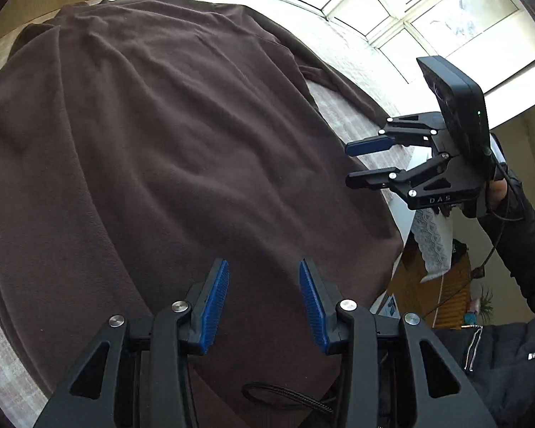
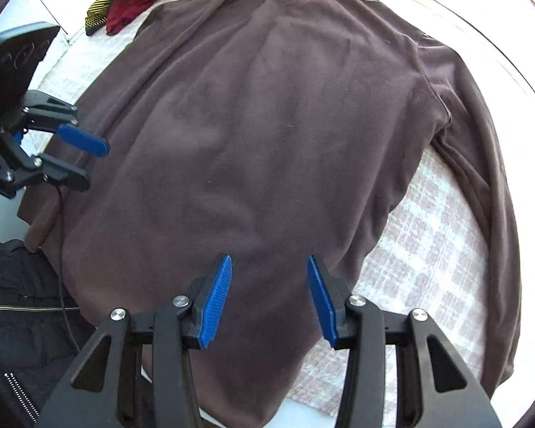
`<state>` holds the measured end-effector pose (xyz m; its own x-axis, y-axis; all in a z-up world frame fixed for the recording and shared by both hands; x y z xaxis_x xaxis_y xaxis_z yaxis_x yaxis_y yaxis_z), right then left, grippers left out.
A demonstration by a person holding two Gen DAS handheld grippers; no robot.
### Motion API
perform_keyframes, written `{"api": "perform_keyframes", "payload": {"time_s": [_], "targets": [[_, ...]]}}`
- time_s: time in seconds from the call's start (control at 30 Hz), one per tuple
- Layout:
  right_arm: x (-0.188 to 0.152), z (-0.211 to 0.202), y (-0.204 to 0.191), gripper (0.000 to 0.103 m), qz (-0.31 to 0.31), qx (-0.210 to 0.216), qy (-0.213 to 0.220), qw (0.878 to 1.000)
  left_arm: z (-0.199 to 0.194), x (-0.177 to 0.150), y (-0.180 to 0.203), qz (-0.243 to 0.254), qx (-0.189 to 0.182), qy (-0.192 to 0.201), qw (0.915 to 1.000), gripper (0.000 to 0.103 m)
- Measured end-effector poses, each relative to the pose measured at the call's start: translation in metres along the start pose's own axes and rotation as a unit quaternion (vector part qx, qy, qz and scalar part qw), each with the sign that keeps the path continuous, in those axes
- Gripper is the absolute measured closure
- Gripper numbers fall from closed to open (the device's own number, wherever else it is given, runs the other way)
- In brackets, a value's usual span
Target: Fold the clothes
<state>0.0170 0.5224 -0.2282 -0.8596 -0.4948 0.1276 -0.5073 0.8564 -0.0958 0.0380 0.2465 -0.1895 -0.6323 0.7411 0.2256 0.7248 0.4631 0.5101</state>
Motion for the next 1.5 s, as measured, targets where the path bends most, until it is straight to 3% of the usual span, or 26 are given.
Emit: {"api": "perform_keyframes", "payload": {"time_s": [0.07,0.13,0.17,0.27,0.3,0.4,0.5,0.6,0.7,0.8,0.9,1.07,1.17,1.2,1.23,1.37,1.43,1.5], "targets": [[-0.018,0.010,-0.012,0.059,-0.006,0.005,-0.018,1.000,0.015,-0.011,0.020,0.031,-0.032,-0.024,0.9987,0.063],[-0.038,0.034,-0.008,0.059,-0.010,-0.061,-0.065,0.996,0.035,-0.019,0.031,0.057,-0.018,-0.047,0.9971,0.062],[-0.043,0.031,-0.003,0.059,0.002,-0.058,-0.042,0.997,0.041,-0.020,0.032,0.061,0.001,-0.047,0.9970,0.067],[-0.059,0.012,0.021,0.058,0.098,-0.068,-0.008,0.993,0.035,-0.010,0.030,0.034,0.030,-0.025,0.9987,0.067],[-0.067,0.004,0.024,0.058,0.108,-0.056,0.006,0.993,0.029,-0.008,0.031,0.028,0.039,-0.012,0.9988,0.067],[-0.097,0.003,0.025,0.058,0.108,-0.026,-0.005,0.994,0.016,-0.013,0.042,0.025,0.019,-0.005,0.9995,0.067],[-0.126,0.017,0.025,0.058,0.085,-0.046,-0.029,0.995,0.009,-0.024,0.064,0.037,0.021,0.004,0.9991,0.065],[-0.145,0.027,0.032,0.058,0.080,-0.007,-0.024,0.996,0.013,-0.038,0.094,0.048,0.029,0.010,0.9984,0.065],[-0.150,0.038,0.035,0.058,0.051,-0.006,-0.011,0.999,0.027,-0.051,0.105,0.037,0.062,0.000,0.9974,0.065],[-0.149,0.044,0.030,0.058,0.019,0.030,0.001,0.999,0.037,-0.063,0.101,-0.005,0.087,-0.005,0.9962,0.065],[-0.146,0.053,0.022,0.058,-0.012,0.015,-0.007,1.000,0.031,-0.071,0.093,-0.041,0.099,0.016,0.9941,0.065],[-0.141,0.073,0.008,0.059,-0.016,0.007,-0.021,1.000,0.016,-0.080,0.084,-0.049,0.123,0.034,0.9905,0.065],[-0.139,0.087,-0.005,0.069,-0.025,-0.003,-0.028,0.999,0.010,-0.085,0.077,-0.050,0.117,0.037,0.9912,0.065],[-0.136,0.089,-0.004,0.084,-0.012,0.011,-0.027,0.999,0.009,-0.086,0.075,-0.049,0.114,0.036,0.9916,0.065],[-0.134,0.091,-0.004,0.090,0.000,0.025,-0.027,0.999,0.009,-0.087,0.074,-0.045,0.113,0.035,0.9920,0.065],[-0.123,0.092,0.011,0.093,0.067,0.112,-0.008,0.991,0.013,-0.085,0.073,-0.024,0.105,0.031,0.9937,0.065],[-0.127,0.081,0.015,0.093,0.089,0.131,0.009,0.987,0.016,-0.080,0.077,-0.011,0.097,0.027,0.9949,0.065],[-0.128,0.051,-0.006,0.093,0.100,0.153,0.037,0.982,0.017,-0.074,0.084,0.005,0.089,0.028,0.9957,0.065]]}}
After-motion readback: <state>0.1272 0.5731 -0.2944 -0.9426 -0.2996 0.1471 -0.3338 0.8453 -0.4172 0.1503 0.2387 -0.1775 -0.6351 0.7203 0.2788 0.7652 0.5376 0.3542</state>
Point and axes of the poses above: each gripper's, at about its wrist camera, not at the fingertips, and z roughly the way its jaws point, y to its right, x to its top, the point moved 2 cm from there along z, roughly the way its jaws point, and after that the axes turned 6 degrees about -y, right-handed, at the moved point
